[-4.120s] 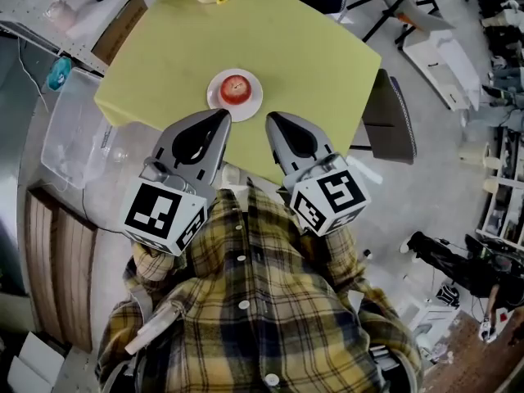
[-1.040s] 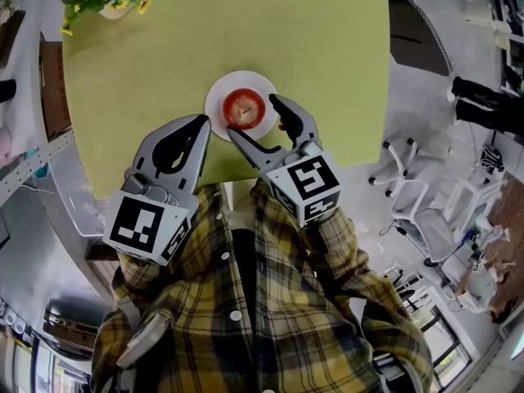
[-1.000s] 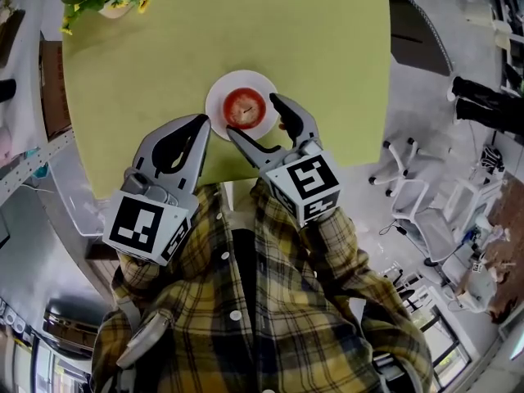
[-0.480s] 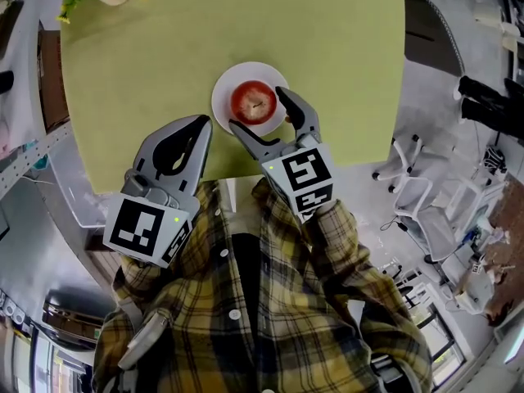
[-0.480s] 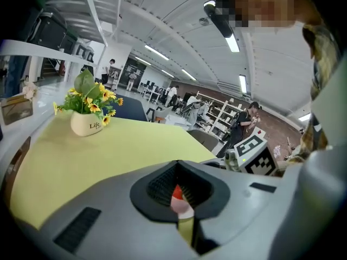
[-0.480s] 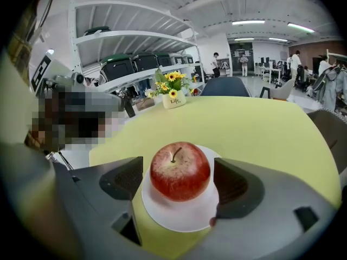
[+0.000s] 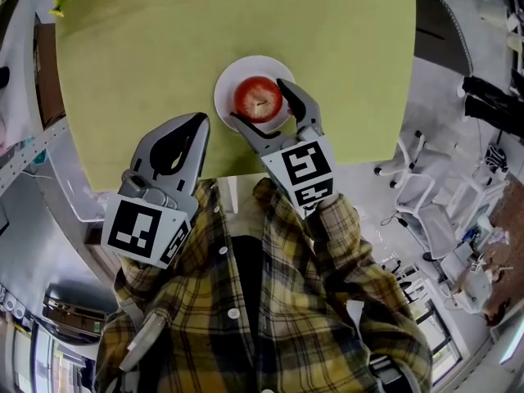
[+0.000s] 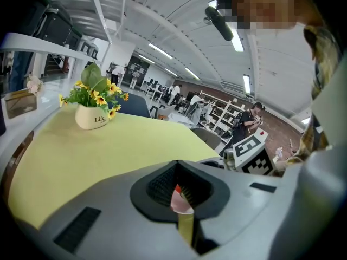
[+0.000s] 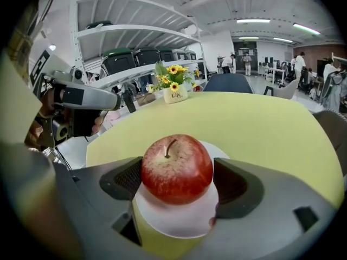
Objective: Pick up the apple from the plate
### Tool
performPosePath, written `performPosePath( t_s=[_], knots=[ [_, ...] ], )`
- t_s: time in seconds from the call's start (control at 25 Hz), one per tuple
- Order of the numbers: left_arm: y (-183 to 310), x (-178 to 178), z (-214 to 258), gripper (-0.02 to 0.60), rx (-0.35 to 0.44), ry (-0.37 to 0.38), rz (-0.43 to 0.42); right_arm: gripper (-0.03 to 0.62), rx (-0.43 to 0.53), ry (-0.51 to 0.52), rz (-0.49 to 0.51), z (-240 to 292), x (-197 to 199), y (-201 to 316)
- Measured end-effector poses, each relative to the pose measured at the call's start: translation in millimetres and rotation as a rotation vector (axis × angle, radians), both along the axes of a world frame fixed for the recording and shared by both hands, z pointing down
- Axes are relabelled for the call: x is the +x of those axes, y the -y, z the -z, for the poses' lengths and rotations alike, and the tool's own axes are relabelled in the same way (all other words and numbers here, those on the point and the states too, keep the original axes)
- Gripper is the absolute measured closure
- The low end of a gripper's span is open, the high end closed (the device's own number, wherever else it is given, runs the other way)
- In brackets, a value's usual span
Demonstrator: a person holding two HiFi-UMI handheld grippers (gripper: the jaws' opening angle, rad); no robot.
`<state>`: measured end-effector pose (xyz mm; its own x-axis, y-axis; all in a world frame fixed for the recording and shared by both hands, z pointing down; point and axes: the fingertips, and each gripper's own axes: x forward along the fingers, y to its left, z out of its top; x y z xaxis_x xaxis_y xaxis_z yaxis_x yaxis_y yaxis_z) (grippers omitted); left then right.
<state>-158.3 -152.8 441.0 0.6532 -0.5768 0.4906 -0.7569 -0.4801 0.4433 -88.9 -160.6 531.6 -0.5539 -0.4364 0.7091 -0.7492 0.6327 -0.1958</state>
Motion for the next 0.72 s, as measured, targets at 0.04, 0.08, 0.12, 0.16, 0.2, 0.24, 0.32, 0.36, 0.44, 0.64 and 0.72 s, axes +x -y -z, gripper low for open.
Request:
performPosePath(
  t_s=[0.04,0.08,0.12,0.16,0.2,0.24,0.32,0.36,0.44,0.64,0.72],
  knots=[
    [-0.5,-0.1,-0.7,0.575,-0.002,0.000,0.001,0.214,0.004,0.000,0.002,0.0,-0.9,-0.1],
    [-0.9,-0.1,-1.1,0.575,-0.004,0.000,0.002,0.214,0.009,-0.002,0.004,0.3,-1.4,0.0],
    [-1.3,-0.1,-1.3,0.575,-0.005,-0.001,0.003,0.214,0.014,-0.003,0.005,0.6,-1.7,0.2],
    [-1.4,-0.1,-1.3,0.575,-0.006,-0.001,0.004,0.214,0.017,-0.005,0.007,0.9,-1.9,0.3],
    [-1.5,-0.3,-1.3,0.575,-0.006,-0.001,0.004,0.214,0.019,-0.008,0.012,1.0,-2.2,0.4],
    [-1.3,-0.4,-1.2,0.575,-0.006,-0.001,0.004,0.214,0.020,-0.009,0.018,1.0,-2.6,0.3],
    [-0.9,-0.4,-0.9,0.575,-0.005,-0.001,0.004,0.214,0.018,-0.010,0.025,0.8,-2.7,0.1],
    [-0.7,-0.2,-0.6,0.575,-0.005,-0.002,0.005,0.214,0.016,-0.010,0.025,0.7,-2.4,-0.1],
    [-0.3,0.2,-0.1,0.575,-0.004,-0.002,0.005,0.214,0.012,-0.007,0.021,0.6,-1.4,-0.3],
    [1.8,-0.5,0.1,0.575,0.000,-0.002,0.006,0.214,-0.007,0.020,-0.012,-0.5,0.3,2.3],
    [3.3,-1.0,0.5,0.575,0.003,-0.003,0.006,0.214,-0.021,0.025,-0.027,-1.0,1.3,3.7]
  ],
)
